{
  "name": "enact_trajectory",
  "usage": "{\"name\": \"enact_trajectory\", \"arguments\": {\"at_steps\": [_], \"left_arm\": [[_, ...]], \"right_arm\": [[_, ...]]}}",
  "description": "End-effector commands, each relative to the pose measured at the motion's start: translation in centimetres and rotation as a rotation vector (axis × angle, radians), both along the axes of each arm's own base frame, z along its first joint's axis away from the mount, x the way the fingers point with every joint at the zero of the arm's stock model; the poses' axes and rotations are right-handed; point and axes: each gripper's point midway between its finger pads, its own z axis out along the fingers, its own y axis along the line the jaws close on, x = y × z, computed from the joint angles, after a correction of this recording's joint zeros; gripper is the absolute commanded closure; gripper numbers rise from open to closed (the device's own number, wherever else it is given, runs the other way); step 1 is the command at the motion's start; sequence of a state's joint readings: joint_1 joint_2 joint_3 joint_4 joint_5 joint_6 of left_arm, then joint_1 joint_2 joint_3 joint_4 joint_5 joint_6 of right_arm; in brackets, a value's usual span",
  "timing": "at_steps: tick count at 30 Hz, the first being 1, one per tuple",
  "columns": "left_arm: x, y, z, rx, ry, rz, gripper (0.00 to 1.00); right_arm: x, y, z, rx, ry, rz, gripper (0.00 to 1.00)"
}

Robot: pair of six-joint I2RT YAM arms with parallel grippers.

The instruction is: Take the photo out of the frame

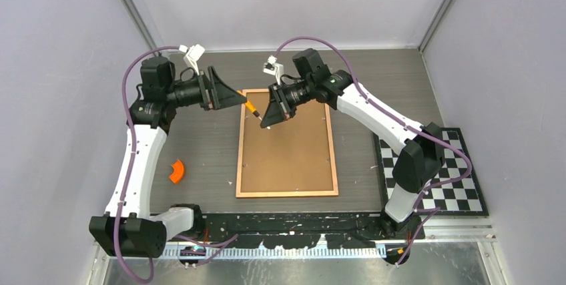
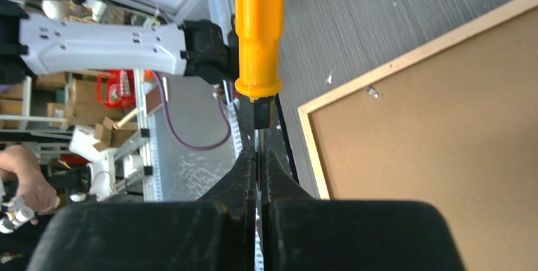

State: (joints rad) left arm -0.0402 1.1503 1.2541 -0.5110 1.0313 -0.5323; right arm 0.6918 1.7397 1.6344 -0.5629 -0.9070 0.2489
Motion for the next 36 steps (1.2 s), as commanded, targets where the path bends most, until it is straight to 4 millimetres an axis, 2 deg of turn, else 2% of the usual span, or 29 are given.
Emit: {"name": "enact_trajectory", "arguments": {"at_steps": [1, 8, 14, 19, 29, 31, 33, 36], "left_arm": [[-3.5, -0.3, -2.1, 0.051, 0.016, -0.176, 0.1], [-3.8, -0.5, -4.5, 0.104, 0.097, -0.18, 0.16], [-5.0, -2.0, -5.2, 0.11, 0.127, -0.24, 0.28], [-5.8, -2.7, -5.5, 0.076, 0.144, -0.278, 0.53], [-6.3, -3.0, -5.9, 0.059, 0.171, -0.299, 0.53], [-6.3, -3.0, -6.0, 0.054, 0.175, -0.297, 0.55], [-6.3, -3.1, -6.0, 0.048, 0.174, -0.299, 0.63], [-6.1, -3.1, -6.2, 0.049, 0.173, -0.292, 0.88]], "right_arm": [[-2.2, -2.1, 2.5, 0.009, -0.182, 0.094, 0.99], [-4.4, -2.7, 1.7, -0.028, -0.261, 0.177, 0.99], [-5.9, -2.2, 1.1, -0.055, -0.294, 0.227, 0.99], [-5.7, -2.0, 1.1, -0.061, -0.303, 0.222, 0.99], [-5.6, -1.9, 0.9, -0.069, -0.299, 0.221, 0.99], [-5.7, -1.9, 0.9, -0.067, -0.297, 0.225, 0.99], [-5.6, -1.9, 0.9, -0.067, -0.3, 0.223, 0.99], [-5.5, -1.8, 0.9, -0.064, -0.3, 0.219, 0.99]]}}
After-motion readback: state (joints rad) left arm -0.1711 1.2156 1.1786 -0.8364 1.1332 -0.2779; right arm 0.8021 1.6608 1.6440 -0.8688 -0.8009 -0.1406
